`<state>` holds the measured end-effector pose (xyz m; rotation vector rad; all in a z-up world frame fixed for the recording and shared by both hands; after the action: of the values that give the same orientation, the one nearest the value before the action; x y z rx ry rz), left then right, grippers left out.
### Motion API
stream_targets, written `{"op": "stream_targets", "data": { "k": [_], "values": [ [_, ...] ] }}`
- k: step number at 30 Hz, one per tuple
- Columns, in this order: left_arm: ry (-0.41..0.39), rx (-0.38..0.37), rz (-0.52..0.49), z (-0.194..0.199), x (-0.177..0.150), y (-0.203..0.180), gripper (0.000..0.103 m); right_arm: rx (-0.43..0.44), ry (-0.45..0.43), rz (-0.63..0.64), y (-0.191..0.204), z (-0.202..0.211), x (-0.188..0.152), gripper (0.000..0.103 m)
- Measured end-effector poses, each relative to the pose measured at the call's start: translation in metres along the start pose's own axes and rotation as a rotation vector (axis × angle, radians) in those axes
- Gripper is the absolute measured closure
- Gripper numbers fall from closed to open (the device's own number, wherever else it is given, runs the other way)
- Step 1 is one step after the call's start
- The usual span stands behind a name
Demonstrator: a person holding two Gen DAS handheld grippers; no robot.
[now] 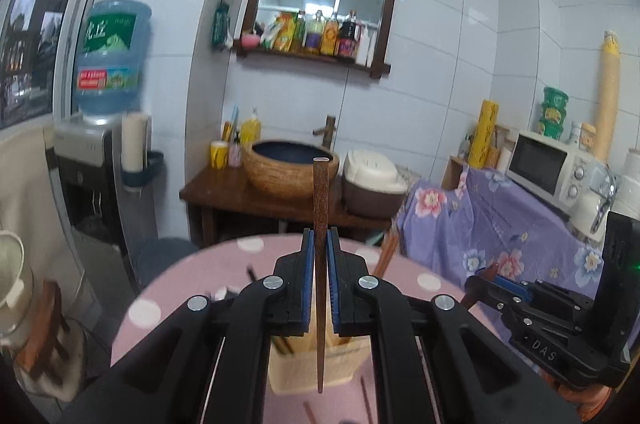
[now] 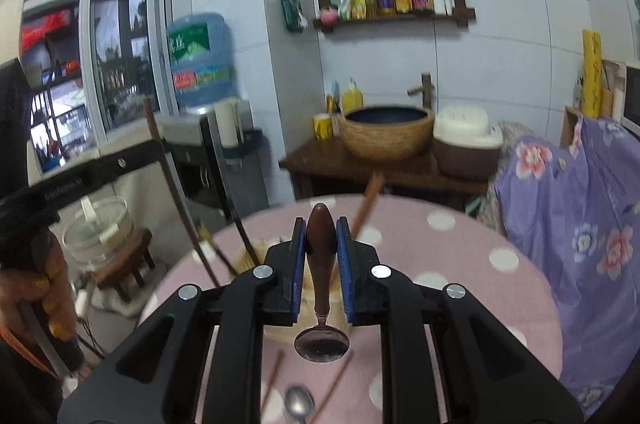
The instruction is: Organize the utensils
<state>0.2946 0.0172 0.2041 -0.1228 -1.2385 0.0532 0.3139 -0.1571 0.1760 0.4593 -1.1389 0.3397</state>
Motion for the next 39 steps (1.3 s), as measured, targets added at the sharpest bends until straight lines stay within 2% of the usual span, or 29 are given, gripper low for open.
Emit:
{"op": "stream_targets", "data": {
  "k": [3, 7, 10, 17, 24, 29, 31, 32, 33, 35, 39],
  "values": [
    [-0.062, 0.026, 0.004, -0.006, 0.029, -0.004, 0.095, -0.007, -0.044, -0.005, 0.003, -0.014, 0.038, 0.087],
    [-0.079, 0.059, 0.009, -0.025, 0.027, -0.004, 0.095, -0.038, -0.061, -0.007, 0.001, -0.037, 0.047, 0.087],
    [-0.041, 0.09, -0.002, -0.049, 0.003, -0.001, 0.095, -0.059, -0.034, -0.033, -0.008, -0.06, 0.028, 0.087],
    [0.065, 0.108, -0.026, -0.086, -0.057, 0.002, 0.095, -0.072, 0.063, -0.067, -0.024, -0.097, -0.031, 0.087],
    [0.156, 0.099, -0.047, -0.107, -0.092, 0.003, 0.095, -0.078, 0.111, -0.076, -0.032, -0.114, -0.061, 0.087],
    [0.218, 0.085, -0.036, -0.114, -0.106, 0.005, 0.095, -0.082, 0.102, -0.073, -0.035, -0.115, -0.072, 0.087],
    [0.227, 0.074, -0.032, -0.109, -0.109, 0.005, 0.089, -0.082, 0.087, -0.068, -0.034, -0.112, -0.075, 0.084],
    [0.226, 0.066, -0.028, -0.105, -0.11, 0.005, 0.075, -0.084, 0.08, -0.061, -0.033, -0.109, -0.076, 0.083],
    [0.222, 0.039, -0.016, -0.098, -0.111, 0.004, 0.07, -0.083, 0.071, -0.053, -0.032, -0.105, -0.077, 0.078],
    [0.215, 0.037, -0.013, -0.084, -0.113, 0.004, 0.05, -0.082, 0.044, -0.036, -0.027, -0.092, -0.08, 0.071],
    [0.201, 0.041, -0.007, -0.055, -0.126, 0.008, 0.038, -0.119, 0.069, -0.016, -0.021, -0.069, -0.098, 0.069]
  ]
}}
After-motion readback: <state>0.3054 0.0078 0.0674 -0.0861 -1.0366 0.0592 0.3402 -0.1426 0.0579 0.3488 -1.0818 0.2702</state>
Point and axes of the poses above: each gripper's, at about its wrist camera, not at the fingertips, and z roughly against the way its jaws point, y to its left, x to its top, the point moved 5 cm from there along -z, roughly the way its jaws point, and after that the axes turned 9 degrees about x, right-handed, at the moved point
